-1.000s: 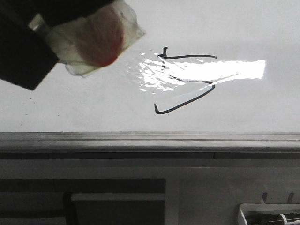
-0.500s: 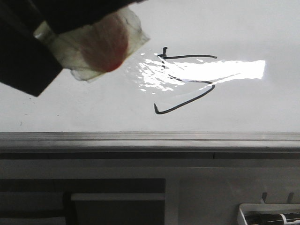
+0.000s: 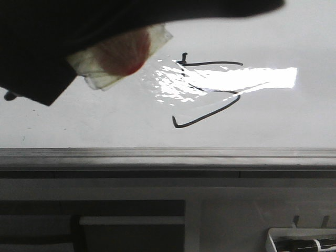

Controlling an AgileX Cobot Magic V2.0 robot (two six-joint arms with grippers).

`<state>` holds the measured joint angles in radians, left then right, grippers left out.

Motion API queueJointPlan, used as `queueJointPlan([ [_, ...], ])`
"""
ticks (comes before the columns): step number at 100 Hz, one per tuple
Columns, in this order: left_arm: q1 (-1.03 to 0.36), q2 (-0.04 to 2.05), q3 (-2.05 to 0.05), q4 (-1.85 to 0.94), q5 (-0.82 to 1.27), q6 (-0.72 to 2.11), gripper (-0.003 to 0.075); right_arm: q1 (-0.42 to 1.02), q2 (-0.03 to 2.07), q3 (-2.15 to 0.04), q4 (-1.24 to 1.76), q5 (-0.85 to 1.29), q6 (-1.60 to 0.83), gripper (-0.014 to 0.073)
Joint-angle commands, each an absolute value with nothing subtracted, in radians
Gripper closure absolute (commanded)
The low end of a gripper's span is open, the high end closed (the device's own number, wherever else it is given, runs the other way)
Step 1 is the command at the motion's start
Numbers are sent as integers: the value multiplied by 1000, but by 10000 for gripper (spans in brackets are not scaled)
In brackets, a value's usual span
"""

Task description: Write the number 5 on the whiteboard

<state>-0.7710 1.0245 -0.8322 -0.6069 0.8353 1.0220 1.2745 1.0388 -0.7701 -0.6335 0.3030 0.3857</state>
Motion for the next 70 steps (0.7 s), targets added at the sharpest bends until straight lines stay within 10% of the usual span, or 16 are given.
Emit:
queueJointPlan([
  [1, -772, 1016, -860, -642, 779, 1003, 741, 1276, 990, -823, -692, 275, 377, 151],
  [28, -772, 1016, -809, -642, 593, 809, 741, 1259, 845, -905, -715, 470, 393, 206],
  [50, -772, 1023, -716, -642, 204, 502, 741, 1250, 721, -905, -715, 574, 437, 663],
  [70, -772, 1111, -704, -660, 27, 398, 741, 1250, 671, -905, -715, 620, 448, 650],
])
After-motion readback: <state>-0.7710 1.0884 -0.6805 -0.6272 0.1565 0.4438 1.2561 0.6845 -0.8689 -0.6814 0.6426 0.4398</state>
